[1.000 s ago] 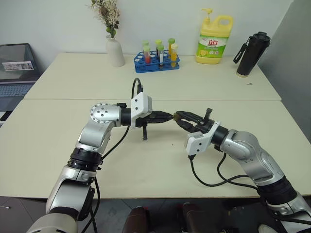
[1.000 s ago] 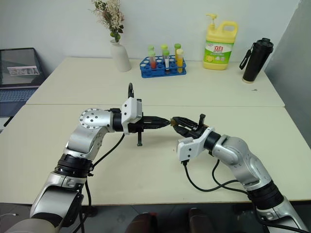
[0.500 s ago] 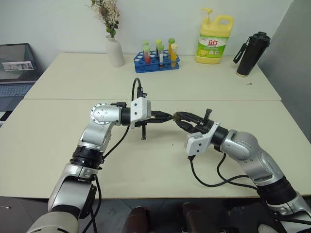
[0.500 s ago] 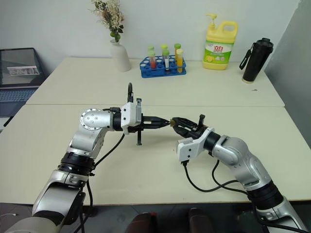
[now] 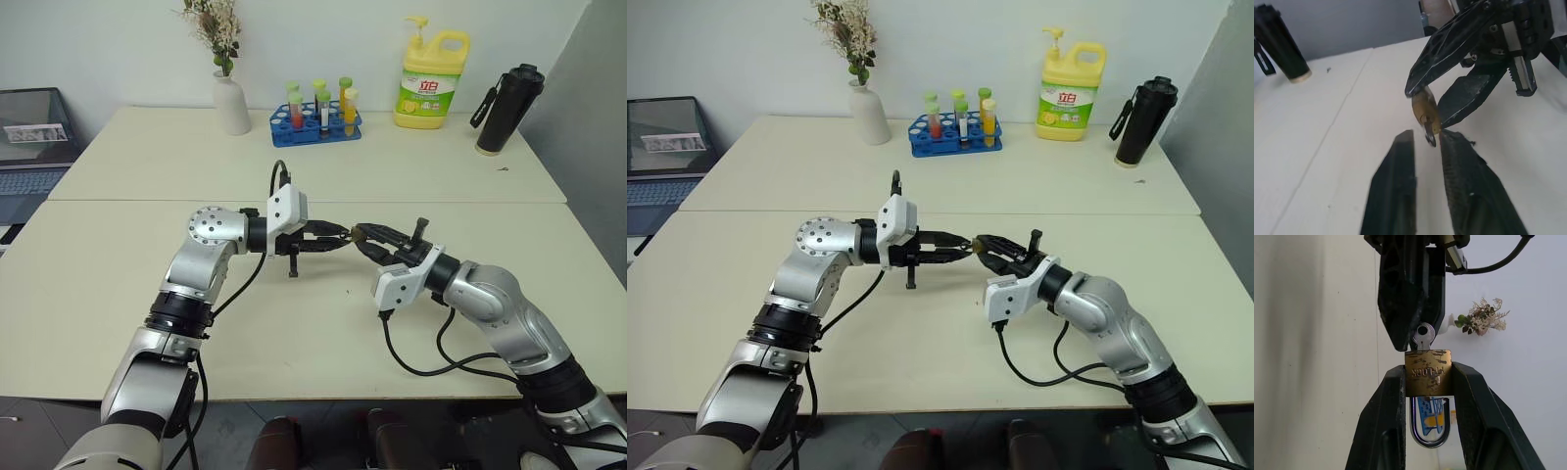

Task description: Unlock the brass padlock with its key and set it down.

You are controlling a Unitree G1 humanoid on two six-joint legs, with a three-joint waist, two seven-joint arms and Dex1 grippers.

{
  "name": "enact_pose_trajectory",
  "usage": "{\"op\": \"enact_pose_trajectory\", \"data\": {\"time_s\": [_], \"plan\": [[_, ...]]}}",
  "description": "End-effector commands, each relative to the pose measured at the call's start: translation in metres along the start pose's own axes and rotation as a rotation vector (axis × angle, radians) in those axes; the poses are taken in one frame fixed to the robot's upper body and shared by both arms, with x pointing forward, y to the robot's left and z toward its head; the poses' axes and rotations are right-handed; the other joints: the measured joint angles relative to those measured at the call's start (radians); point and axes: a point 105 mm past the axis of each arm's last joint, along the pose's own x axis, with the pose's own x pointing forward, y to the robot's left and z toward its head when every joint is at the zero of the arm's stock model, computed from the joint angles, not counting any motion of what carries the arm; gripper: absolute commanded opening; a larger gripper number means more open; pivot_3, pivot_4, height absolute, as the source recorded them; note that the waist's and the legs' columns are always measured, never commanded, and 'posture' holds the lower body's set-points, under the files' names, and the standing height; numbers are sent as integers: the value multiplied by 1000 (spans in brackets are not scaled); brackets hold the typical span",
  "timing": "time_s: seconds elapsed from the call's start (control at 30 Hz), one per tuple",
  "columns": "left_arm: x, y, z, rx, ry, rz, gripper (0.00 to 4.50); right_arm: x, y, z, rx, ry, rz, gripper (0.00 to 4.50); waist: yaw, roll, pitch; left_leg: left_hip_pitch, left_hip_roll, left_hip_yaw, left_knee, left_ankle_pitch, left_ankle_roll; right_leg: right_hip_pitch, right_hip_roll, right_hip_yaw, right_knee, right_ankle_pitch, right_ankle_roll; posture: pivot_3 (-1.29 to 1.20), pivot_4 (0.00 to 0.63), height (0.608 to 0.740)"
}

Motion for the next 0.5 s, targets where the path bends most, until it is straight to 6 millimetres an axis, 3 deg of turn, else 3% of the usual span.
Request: {"op": "enact_pose_trajectory", "data": {"time_s": [0.03,0.1,0.13,0.37,0.5], "plan": [[-8,6,11,-92,-1,34,2143,-2,-15,3,-6,-11,-60,936,0,0,0,0,0,0,0,0,0,0,0,0,0,0,0,0,150,740],[-10,8,9,-156,7,66,2724,-2,-15,2,3,-7,-61,936,-1,0,0,0,0,-1,0,0,0,0,0,0,0,0,0,0,150,740],[-10,8,12,-187,-7,71,2797,-2,-14,2,6,-6,-60,936,-1,0,0,0,0,-1,0,0,0,0,0,0,0,0,0,0,150,740],[-7,6,29,-322,-63,61,2797,-2,-14,2,7,-11,-54,936,0,0,0,0,0,-1,2,0,0,0,0,0,1,0,0,0,150,740],[-1,1,19,-309,-9,57,2797,0,-17,3,5,-21,-63,936,0,0,0,0,0,-1,3,0,0,0,0,0,2,0,0,0,150,740]]}}
